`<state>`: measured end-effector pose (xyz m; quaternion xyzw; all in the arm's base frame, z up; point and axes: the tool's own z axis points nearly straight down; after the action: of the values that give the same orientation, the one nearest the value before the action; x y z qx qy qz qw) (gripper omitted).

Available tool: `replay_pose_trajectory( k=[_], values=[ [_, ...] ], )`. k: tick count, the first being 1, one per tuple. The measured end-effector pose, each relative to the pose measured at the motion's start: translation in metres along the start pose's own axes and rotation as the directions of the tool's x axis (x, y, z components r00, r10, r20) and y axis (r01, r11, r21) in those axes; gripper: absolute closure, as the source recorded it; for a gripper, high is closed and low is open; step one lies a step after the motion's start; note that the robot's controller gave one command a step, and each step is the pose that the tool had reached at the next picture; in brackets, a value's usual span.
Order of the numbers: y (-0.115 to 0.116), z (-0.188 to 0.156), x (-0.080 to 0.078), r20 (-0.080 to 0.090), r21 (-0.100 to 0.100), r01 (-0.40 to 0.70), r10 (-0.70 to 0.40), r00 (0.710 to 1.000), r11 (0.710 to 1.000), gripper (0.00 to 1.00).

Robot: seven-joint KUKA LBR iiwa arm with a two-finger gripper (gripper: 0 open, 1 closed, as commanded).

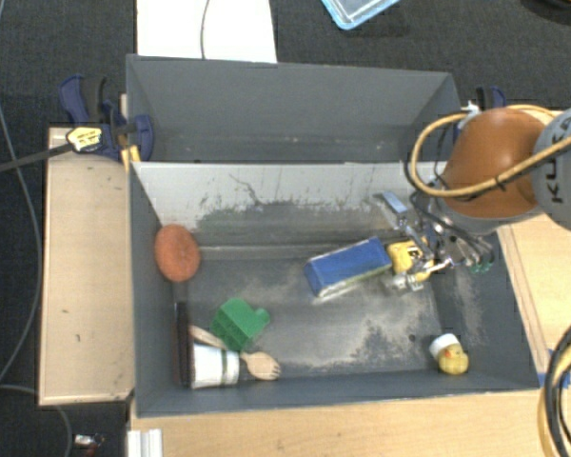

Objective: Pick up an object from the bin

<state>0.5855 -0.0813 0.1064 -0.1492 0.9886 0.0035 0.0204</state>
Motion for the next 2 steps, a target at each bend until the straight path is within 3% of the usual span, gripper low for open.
replay_pose_trajectory(
  k=[1, 2],
  values=[
    [0.065, 0.011, -0.016, -0.001, 0.002, 0.138, -0.138, 0.99, 0.99, 0.0],
    [0.035, -0.026, -0.01, -0.002, -0.004, 0.184, -0.184, 0.983, 0.983, 0.0]
  ],
)
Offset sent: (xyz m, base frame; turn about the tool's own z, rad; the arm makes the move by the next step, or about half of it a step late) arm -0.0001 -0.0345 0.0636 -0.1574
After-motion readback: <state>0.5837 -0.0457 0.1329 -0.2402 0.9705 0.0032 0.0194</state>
